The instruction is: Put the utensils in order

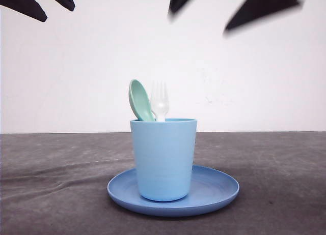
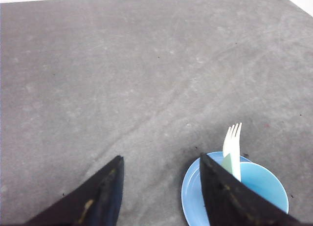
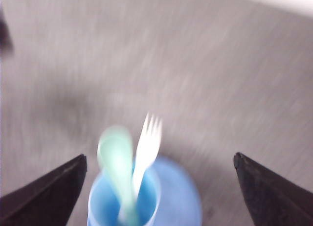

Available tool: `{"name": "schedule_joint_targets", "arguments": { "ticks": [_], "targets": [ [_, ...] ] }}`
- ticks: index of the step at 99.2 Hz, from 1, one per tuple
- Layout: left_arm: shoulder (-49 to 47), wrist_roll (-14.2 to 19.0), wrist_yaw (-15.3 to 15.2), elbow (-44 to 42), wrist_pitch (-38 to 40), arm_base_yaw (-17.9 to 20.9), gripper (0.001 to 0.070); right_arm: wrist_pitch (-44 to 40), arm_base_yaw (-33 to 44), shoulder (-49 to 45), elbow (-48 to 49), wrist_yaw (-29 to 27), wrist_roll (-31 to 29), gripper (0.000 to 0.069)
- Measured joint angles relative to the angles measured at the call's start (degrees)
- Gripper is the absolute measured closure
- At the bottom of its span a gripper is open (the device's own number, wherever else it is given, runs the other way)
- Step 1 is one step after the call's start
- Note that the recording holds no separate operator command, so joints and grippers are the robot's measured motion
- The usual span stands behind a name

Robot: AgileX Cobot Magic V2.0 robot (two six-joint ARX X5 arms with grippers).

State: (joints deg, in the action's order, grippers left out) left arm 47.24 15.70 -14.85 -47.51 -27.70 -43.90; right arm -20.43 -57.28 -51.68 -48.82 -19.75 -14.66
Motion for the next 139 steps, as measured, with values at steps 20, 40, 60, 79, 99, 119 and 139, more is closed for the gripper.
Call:
{"name": "schedule_joint_targets", "arguments": {
  "ticks": [20, 40, 60, 79, 99, 119, 139],
  "targets": [
    [0.0, 0.0, 0.0, -0.02, 0.0, 0.0, 0.0417, -0.39, 0.0, 7.02, -1.07, -4.44, 1.25, 0.0083],
    [0.0, -0.02, 0.0, -0.02, 0.04, 0.0, 0.0425, -4.26, 0.0, 8.52, -1.05, -7.26, 1.36, 0.0136],
    [0.0, -0.04, 0.0, -0.02, 0.0, 0.0, 0.0673, -7.26, 0.0, 8.24, -1.05, -7.26, 1.42, 0.0627],
    [-0.02, -0.04, 0.0, -0.02, -0.11, 0.0, 0.0684, -6.75, 0.0, 8.28, -1.07, -7.26, 1.42, 0.0682],
    [0.0, -0.04, 0.0, 0.0, -0.13, 0.0, 0.0684, -6.34, 0.0, 8.28, -1.05, -7.26, 1.4, 0.0684],
    [-0.02, -0.04, 0.0, -0.02, -0.15, 0.0, 0.0684, -6.34, 0.0, 8.28, -1.07, -7.26, 1.4, 0.0684],
    [0.0, -0.04, 0.0, 0.0, -0.13, 0.0, 0.0684, -6.34, 0.0, 8.28, -1.05, -7.23, 1.42, 0.0684]
  ]
}}
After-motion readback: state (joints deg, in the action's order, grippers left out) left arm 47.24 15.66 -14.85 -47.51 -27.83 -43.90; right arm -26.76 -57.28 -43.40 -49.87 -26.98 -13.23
